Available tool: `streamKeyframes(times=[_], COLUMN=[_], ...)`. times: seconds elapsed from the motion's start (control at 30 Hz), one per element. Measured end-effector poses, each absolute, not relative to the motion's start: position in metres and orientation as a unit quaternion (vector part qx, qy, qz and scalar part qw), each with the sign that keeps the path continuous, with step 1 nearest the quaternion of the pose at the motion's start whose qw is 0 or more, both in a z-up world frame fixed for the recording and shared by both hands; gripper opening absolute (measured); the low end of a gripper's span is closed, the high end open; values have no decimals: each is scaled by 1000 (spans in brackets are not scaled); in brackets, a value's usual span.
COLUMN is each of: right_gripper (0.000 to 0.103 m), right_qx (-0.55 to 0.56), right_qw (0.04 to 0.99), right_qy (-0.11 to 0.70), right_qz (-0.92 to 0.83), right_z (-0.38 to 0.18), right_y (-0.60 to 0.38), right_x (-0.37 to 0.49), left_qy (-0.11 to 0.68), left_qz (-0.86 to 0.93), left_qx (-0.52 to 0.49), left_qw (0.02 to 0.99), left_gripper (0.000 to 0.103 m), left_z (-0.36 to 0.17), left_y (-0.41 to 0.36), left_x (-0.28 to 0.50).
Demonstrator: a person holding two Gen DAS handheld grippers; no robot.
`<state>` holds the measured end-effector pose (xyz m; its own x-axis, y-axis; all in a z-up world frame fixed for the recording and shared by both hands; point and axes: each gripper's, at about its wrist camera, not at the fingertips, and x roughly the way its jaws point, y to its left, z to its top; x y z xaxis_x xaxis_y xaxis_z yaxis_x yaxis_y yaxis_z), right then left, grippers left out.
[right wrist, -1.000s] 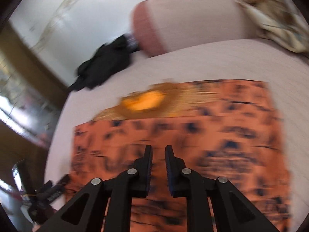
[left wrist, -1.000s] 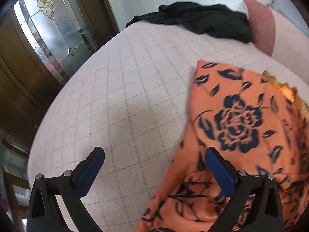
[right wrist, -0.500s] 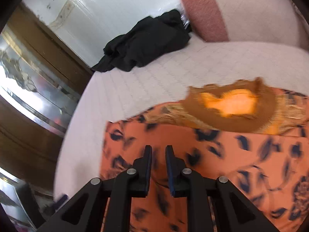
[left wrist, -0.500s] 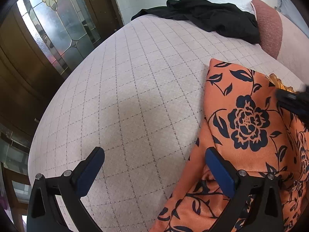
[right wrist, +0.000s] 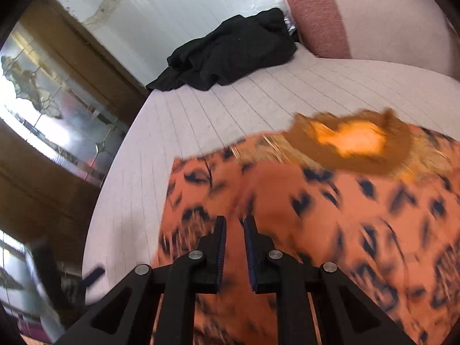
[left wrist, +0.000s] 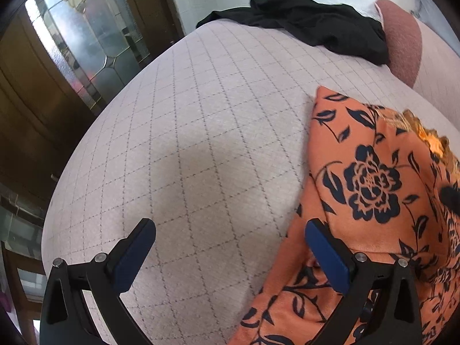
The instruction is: Fold small clothes
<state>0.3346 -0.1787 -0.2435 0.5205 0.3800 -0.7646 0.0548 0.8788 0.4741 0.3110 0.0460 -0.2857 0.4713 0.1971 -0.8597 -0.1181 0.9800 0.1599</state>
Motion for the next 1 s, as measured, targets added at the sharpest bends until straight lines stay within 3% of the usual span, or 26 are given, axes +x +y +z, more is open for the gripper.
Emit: streamKeyframes(times=[0.17, 0.23, 0.37, 0.57, 0.8, 1.0], right_gripper=[16, 16, 16, 16, 16, 16], right_qx=[211, 222, 224, 250, 272, 295], right_qw=[813, 841, 828, 864, 833, 837], right_qy=[533, 482, 503, 437, 470, 452], right_qz=[102, 109, 107, -10, -106, -93], right_z=[-278, -278, -268, -247, -288, -272], right_y=[-186, -192, -201, -275, -365, -391], right_x=[287, 263, 247, 224, 212, 192], left_qy=[509, 507, 483, 456, 478, 459], left_qz=[94, 101, 97, 46, 39, 44], left_qx=[69, 68, 61, 82, 140, 145], left_qw=[853, 853, 868, 885, 866, 875], left_gripper=[103, 103, 103, 103, 103, 103], left_z=[-295, -294, -283, -277, -301, -293], left_y=[36, 39, 43, 14, -15, -23], left_x=[310, 309, 305, 296, 300, 295])
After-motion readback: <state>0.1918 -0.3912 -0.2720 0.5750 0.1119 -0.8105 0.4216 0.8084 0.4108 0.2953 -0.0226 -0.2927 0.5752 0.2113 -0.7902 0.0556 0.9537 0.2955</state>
